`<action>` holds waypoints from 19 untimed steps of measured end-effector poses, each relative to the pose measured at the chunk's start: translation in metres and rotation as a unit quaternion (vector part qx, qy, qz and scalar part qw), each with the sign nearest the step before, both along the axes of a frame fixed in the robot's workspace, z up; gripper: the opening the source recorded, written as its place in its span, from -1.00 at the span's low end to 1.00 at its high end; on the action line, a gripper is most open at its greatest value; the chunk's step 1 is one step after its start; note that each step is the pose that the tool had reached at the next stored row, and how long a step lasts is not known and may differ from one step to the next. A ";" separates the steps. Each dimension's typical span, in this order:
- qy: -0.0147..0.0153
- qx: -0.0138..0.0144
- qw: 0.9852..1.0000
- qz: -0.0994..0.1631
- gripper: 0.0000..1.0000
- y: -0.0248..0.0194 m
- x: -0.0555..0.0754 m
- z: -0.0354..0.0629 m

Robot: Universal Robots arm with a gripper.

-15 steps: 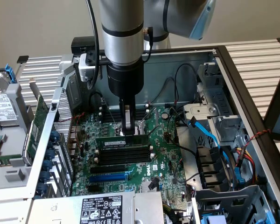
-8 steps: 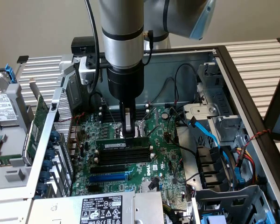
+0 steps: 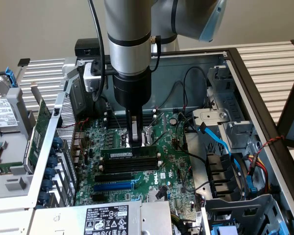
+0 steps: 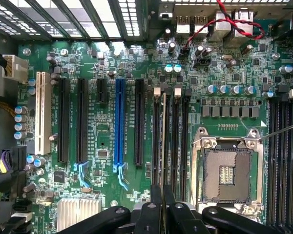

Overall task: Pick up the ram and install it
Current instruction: 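Insert the ram into the slot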

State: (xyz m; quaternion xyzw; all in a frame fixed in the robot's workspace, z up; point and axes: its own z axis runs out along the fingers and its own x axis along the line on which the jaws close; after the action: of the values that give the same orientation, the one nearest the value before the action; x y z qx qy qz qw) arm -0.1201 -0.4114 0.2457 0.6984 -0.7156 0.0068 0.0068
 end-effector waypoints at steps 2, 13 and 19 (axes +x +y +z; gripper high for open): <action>0.000 0.000 1.000 0.000 -0.74 0.0000 0.000 -0.0005; 0.000 -0.001 1.000 0.000 -0.74 -0.0014 0.001 -0.0014; 0.000 -0.001 1.000 0.000 -0.74 -0.0016 0.001 -0.0042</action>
State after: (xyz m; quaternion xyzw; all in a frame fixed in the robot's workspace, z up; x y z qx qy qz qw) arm -0.1194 -0.4130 0.2415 0.6985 -0.7156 0.0076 0.0071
